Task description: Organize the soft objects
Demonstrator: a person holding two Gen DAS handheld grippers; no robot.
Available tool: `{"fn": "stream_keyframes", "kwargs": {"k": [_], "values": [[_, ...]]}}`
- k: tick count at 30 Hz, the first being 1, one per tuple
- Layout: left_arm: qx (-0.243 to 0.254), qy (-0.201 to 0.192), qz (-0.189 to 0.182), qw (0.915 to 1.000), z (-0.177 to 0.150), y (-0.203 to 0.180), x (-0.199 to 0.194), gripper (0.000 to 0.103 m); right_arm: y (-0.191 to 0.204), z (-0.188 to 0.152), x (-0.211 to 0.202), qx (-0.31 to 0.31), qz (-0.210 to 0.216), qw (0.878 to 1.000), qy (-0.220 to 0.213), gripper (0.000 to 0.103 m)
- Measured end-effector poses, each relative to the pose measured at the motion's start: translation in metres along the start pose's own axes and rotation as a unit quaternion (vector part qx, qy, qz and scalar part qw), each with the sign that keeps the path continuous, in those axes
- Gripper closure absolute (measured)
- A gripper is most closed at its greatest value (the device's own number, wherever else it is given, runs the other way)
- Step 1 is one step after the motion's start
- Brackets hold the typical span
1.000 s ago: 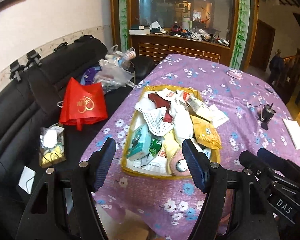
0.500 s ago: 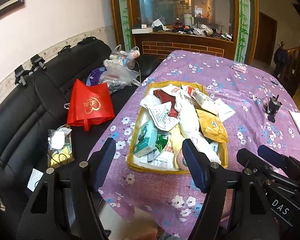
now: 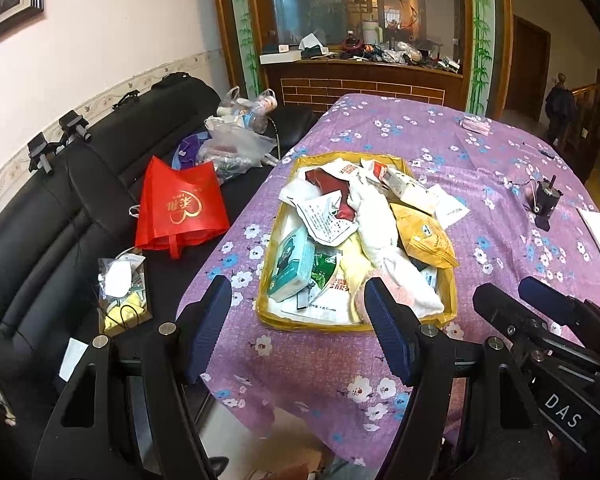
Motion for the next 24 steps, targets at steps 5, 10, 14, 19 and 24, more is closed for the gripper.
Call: {"fn": "stream_keyframes", "kwargs": {"k": [5,10,14,19,24], "values": [[-0.001,0.001,0.003,1.0,-0.001,0.003,0.004,0.033,0.0,0.001,0.0,-0.002,-0.003,1.0,-0.001,0.043],[-0.005,0.008,0.0,1.0,-0.002,0.006,0.012,0.033,-0.007,0.002,0.001,0.005,-0.004,1.0,-0.001,0.043],[-0.007,0.004,-0.005,1.0,-0.002,0.007,0.013,0.033,-0.006,0.003,0.006,0.012,0.005,1.0,0.002,0.043],[-0.008,0.006,0.006,0.9999,-0.003,0.011,0.017,0.033,0.001,0.002,0.008,0.001,0.014,1.0,0.0,0.043],[-0.012,-0.003,0.001,0.9999,-0.002,0.012,0.017,0.033,0.008,0.0,0.008,-0.012,0.014,1.0,-0.001,0.043]]}}
Point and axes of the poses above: each gripper's, at about its wrist camera, not at the fingertips, and x roughly the way its jaws point, y to its left, z to its top, the point moved 5 cm from there along x, roughly the way its jaws point
